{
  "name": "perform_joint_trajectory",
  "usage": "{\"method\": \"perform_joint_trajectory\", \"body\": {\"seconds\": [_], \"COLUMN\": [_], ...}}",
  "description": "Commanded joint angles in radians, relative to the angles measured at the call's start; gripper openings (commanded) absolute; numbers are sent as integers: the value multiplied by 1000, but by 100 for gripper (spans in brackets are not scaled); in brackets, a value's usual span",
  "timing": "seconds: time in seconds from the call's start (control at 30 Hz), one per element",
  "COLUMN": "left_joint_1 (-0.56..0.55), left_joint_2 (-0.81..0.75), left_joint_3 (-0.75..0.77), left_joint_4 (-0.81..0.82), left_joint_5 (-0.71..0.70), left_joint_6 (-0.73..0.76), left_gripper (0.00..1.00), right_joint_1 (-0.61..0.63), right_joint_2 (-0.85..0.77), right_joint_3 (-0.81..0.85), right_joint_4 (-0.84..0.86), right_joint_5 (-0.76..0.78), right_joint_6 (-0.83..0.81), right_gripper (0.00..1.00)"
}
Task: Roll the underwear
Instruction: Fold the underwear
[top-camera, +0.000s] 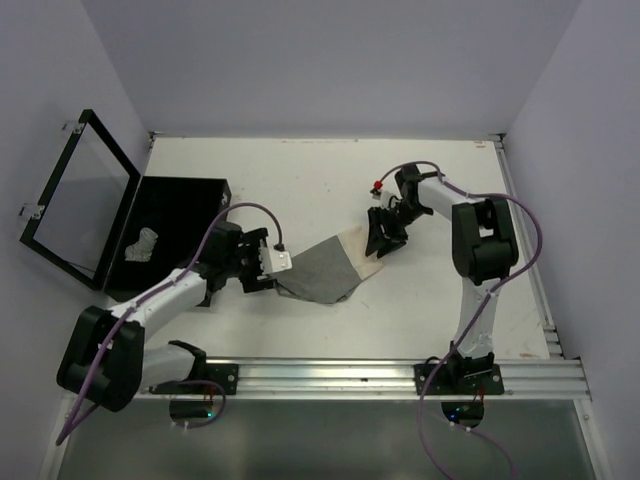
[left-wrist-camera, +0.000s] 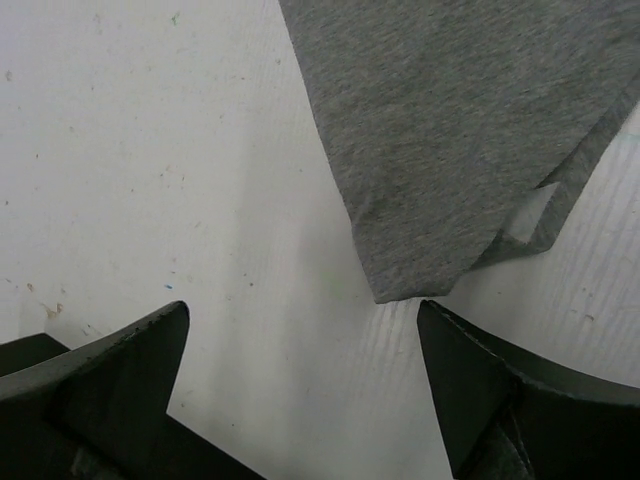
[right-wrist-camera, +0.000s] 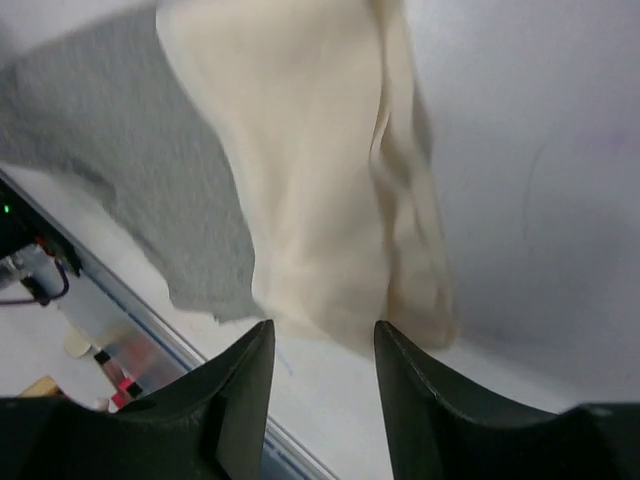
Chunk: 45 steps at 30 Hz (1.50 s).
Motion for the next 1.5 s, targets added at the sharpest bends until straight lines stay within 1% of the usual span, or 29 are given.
{"method": "perform_joint_trajectory", "body": {"seconds": [0.0,0.03,0.1,0.17,0.27,0.3,0.33,0.47,0.57,0.8,0.9,1.03,1.3,1.47], "left_joint_1": [-47,-59,-94,-128,-170,-173,-174,-174,-176,-177,-176,-177,-179,-179], "left_joint_2": [-83,-114,-135,-151,-128,-116,-85,-36,-17,-17,-21,33,87,101], "left_joint_3": [-60,-75,-112,-142,-146,-138,-127,-84,-66,-43,-51,-46,-52,-51], "left_joint_4": [35,37,34,44,102,103,147,179,184,127,130,170,176,181], "left_joint_5": [33,33,25,16,-53,-61,-70,-85,-73,-38,-29,-61,-61,-64], "left_joint_6": [53,72,119,140,131,126,118,123,137,170,181,163,164,166], "left_gripper": [100,100,100,100,100,100,100,100,100,99,100,99,100,100], "right_joint_1": [-7,-14,-20,-33,-56,-65,-83,-119,-128,-132,-136,-136,-136,-134], "right_joint_2": [-169,-212,-234,-231,-199,-188,-176,-142,-140,-102,-96,-91,-79,-76], "right_joint_3": [-111,-130,-167,-180,-202,-205,-211,-260,-282,-291,-303,-319,-319,-325], "right_joint_4": [-13,-5,-3,-13,-2,1,7,46,76,104,130,168,214,233], "right_joint_5": [-9,-6,2,2,3,-3,-9,-39,-56,-82,-82,-87,-86,-50], "right_joint_6": [-46,-44,-41,-34,-21,17,31,84,114,157,175,200,229,227], "right_gripper": [49,49,49,49,49,49,49,50,53,53,53,52,48,43]}}
